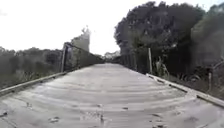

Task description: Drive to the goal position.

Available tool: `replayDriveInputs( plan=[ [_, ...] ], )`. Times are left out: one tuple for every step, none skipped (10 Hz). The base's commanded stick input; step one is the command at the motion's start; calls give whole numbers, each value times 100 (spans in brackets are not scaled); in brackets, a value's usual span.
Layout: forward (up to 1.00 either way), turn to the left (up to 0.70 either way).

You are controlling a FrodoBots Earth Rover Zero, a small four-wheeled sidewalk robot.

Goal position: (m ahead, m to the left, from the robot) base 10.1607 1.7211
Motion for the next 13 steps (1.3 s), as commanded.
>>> replayDriveInputs(
  plan=[
    [70, 0],
    [70, 0],
    [70, 0],
    [70, 0],
    [70, 0],
    [70, 0],
    [70, 0],
    [70, -14],
    [70, -26],
    [70, -30],
    [70, -15],
    [70, 0],
    [70, 0]
  ],
)
